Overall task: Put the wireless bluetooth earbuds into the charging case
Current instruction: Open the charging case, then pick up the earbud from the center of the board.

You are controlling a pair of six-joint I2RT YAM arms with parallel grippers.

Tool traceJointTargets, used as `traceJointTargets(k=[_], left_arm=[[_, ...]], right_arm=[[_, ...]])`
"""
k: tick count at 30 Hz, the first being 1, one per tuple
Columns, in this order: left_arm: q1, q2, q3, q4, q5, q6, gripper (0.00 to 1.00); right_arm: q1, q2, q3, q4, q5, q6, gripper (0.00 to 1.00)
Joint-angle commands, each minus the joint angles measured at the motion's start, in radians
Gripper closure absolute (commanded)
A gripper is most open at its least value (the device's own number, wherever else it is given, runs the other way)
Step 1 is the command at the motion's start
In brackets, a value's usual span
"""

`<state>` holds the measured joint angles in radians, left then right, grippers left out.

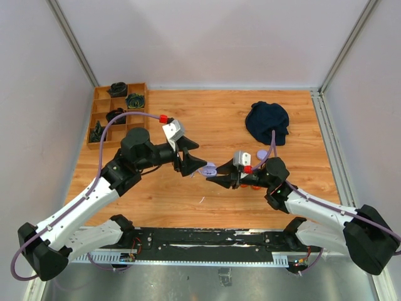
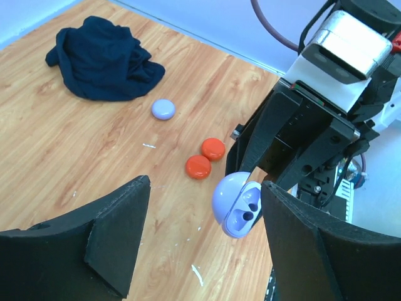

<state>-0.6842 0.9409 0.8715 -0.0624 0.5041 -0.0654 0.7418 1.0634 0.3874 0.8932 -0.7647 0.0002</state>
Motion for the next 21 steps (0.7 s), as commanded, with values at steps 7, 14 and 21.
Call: traceJointTargets(k=[7,14,21], left_arm=[[-0.002,0.024,-0.038,-0.091,-0.294,-0.180,0.20],[-0.002,0.194,-0.058,-0.210,-0.488,-0.336,0.22],[-0.002,0.352,-0.049,-0.238,-0.557,-0.370,0.26]], right_arm=[[-0.042,-0.062,-0.112,-0.045,0.222,-0.093,0.93],[-0.042,-0.071,-0.195,0.019,0.329,-0.087,0.93],[-0.042,-0.052,-0.230,0.071,0.364,-0.079,0.93]])
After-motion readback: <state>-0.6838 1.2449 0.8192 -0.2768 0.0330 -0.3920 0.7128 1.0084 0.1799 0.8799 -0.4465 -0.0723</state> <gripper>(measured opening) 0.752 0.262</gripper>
